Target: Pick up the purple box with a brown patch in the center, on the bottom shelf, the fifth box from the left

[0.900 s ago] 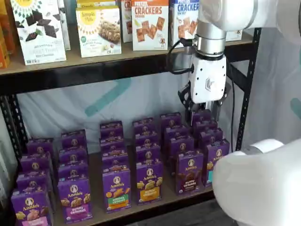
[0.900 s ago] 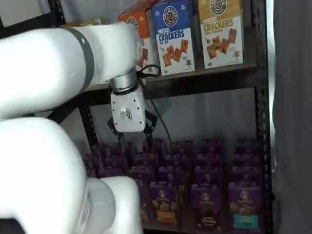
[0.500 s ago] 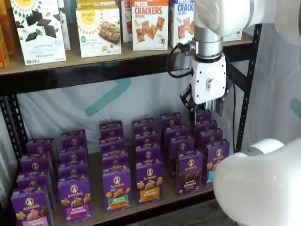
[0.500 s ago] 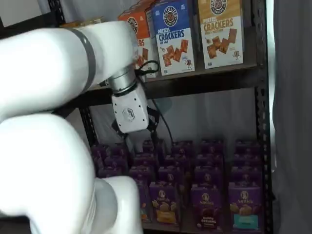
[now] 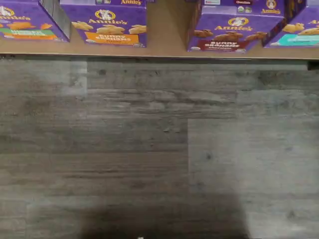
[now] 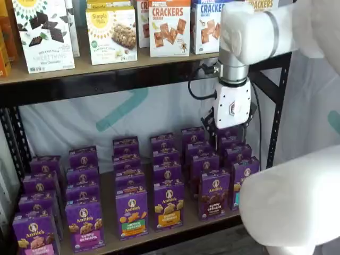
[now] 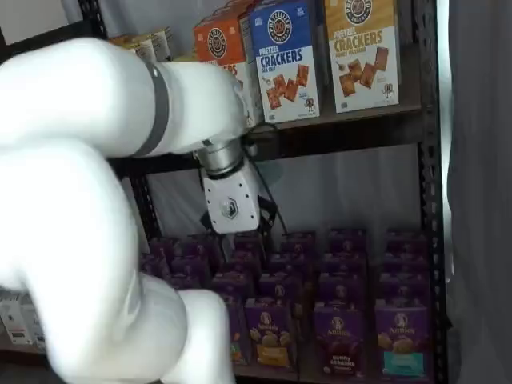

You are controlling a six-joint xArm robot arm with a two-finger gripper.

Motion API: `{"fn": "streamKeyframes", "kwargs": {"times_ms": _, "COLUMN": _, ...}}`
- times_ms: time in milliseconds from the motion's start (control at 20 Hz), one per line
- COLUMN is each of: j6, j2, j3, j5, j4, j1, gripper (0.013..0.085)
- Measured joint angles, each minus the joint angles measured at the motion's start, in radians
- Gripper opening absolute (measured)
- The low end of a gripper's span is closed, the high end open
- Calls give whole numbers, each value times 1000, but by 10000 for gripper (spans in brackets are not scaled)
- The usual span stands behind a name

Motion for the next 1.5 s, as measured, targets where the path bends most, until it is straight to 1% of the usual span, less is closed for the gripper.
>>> {"fn": "streamKeyframes", "kwargs": {"times_ms": 100, "j6": -21, "j2": 53, "j3": 16, "j5": -77, "j4": 12, "j1": -19, "gripper": 850}}
{"fn": "streamKeyframes", "kwargs": {"times_ms": 250, "j6": -28, "j2": 126, "j3": 26, "j5": -168, "j4": 3, "j1": -34, "gripper": 850}}
{"fn": "streamKeyframes", "kwargs": {"times_ms": 400, "j6": -25, "j2": 199, "j3": 27, "j5": -246, "j4": -14, "j1": -46, "gripper": 850}}
{"fn": "streamKeyframes", "kwargs": {"times_ms": 700, "j6": -41, "j2": 352, "j3": 6, "j5": -380, "j4": -24, "j1": -76, "gripper": 850}}
{"fn": "streamKeyframes", "kwargs": {"times_ms": 1100, "j6": -75, "j2": 537, "j3": -45, "j5": -513, "j4": -23, "j1": -114, "gripper": 850}}
{"fn": "streamKeyframes", "kwargs": {"times_ms": 1350, "j6": -98, "j2": 646, "j3": -84, "j5": -572, "j4": -27, "j1": -142, "gripper": 850}}
{"fn": "streamKeyframes", "kwargs": {"times_ms": 1500, "j6": -119, "j2": 714, "j3": -112, "j5": -610, "j4": -24, "j1": -162, "gripper": 850}}
